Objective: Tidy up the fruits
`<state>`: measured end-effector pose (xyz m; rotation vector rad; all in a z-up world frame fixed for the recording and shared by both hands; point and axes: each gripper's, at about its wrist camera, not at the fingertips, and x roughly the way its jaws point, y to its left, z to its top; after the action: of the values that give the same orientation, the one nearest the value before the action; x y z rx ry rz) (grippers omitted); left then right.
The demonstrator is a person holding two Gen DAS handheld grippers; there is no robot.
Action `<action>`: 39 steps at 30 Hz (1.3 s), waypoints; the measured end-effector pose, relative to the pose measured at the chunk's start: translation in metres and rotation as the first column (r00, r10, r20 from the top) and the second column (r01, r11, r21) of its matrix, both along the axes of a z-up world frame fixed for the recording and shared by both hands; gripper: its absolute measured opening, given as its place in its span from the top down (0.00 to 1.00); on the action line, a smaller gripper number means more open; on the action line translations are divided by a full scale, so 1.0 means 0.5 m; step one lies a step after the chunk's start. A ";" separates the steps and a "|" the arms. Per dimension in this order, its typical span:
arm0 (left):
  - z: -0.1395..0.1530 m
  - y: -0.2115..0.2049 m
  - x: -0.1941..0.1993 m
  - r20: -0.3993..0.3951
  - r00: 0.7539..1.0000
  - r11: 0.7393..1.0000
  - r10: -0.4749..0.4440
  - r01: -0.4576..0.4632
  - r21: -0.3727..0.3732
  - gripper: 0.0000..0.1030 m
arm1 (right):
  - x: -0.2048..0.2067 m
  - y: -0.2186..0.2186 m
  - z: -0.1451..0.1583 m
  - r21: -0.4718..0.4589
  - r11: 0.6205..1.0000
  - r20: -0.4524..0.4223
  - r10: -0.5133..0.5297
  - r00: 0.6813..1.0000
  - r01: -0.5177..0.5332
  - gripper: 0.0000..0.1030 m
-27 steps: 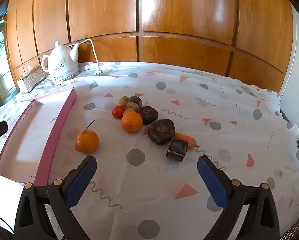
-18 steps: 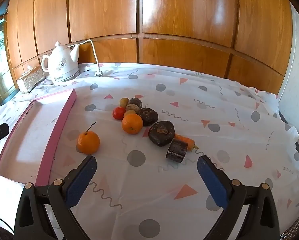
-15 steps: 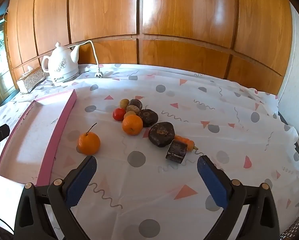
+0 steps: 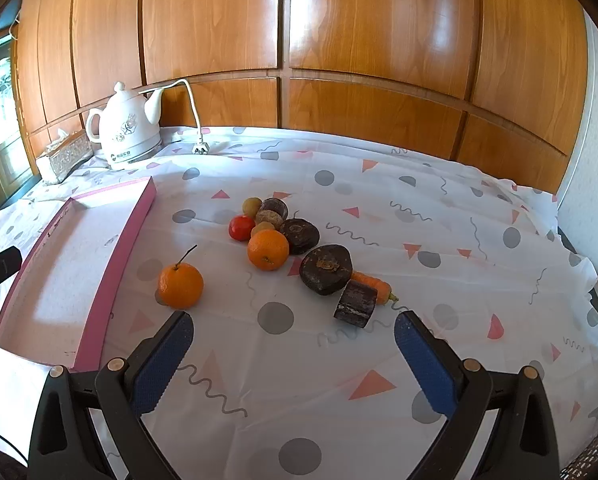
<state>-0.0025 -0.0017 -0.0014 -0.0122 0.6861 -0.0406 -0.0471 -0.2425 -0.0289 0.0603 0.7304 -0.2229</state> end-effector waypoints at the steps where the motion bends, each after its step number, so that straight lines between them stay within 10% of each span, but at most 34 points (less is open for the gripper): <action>1: 0.000 -0.001 0.000 0.001 1.000 1.000 -0.001 0.001 0.001 0.00 | 0.001 0.000 0.000 0.001 1.000 -0.001 0.000 1.000 0.000 0.01; 39: 0.009 -0.005 -0.007 0.009 1.000 1.000 -0.004 0.004 -0.004 0.00 | -0.006 0.010 0.004 -0.002 1.000 0.011 0.016 1.000 -0.016 0.01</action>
<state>-0.0063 -0.0043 0.0030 -0.0144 0.6769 -0.0459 -0.0499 -0.2373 -0.0268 0.0541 0.7192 -0.2079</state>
